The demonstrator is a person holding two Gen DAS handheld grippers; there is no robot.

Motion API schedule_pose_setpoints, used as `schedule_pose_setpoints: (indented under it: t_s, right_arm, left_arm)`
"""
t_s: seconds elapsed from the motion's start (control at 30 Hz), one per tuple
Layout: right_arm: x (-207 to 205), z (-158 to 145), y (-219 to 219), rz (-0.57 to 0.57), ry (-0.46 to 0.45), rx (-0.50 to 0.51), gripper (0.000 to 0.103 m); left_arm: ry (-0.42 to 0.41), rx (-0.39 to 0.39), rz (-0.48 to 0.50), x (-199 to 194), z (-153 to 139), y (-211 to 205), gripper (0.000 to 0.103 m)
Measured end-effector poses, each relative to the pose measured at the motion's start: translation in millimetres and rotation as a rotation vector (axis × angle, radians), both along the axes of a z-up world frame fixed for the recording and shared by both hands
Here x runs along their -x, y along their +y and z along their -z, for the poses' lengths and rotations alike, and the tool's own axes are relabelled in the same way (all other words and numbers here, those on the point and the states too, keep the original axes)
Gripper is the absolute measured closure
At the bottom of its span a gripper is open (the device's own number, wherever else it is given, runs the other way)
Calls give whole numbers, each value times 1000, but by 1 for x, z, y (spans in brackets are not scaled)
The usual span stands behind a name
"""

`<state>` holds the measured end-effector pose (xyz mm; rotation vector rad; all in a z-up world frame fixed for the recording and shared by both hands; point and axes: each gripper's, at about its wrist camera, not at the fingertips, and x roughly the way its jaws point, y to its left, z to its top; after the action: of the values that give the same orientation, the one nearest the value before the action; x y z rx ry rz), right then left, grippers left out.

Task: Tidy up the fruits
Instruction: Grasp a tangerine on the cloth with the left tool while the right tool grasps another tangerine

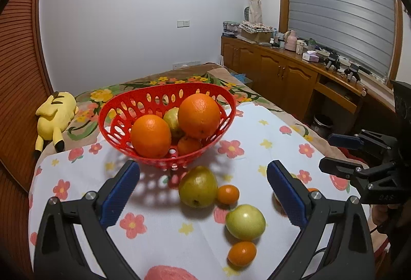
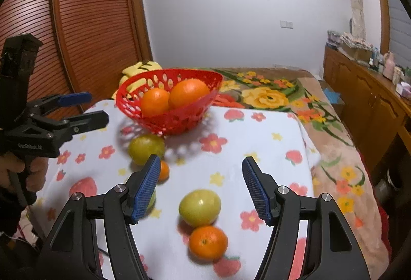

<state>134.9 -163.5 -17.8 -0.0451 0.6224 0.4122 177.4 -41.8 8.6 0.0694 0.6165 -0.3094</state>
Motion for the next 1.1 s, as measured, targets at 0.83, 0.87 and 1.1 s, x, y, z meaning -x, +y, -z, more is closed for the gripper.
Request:
schedule_pose_setpoints:
  t_s: [0.83, 0.87, 1.1]
  right_arm:
    - [34, 48, -24, 82, 102, -30, 35]
    - [33, 52, -24, 81, 109, -24, 36]
    - [27, 71, -22, 77, 146, -16, 38]
  left_arm:
    - [99, 4, 73, 29, 47, -12, 4]
    - [107, 2, 77, 29, 50, -13, 5]
    - [163, 16, 102, 29, 66, -15, 13]
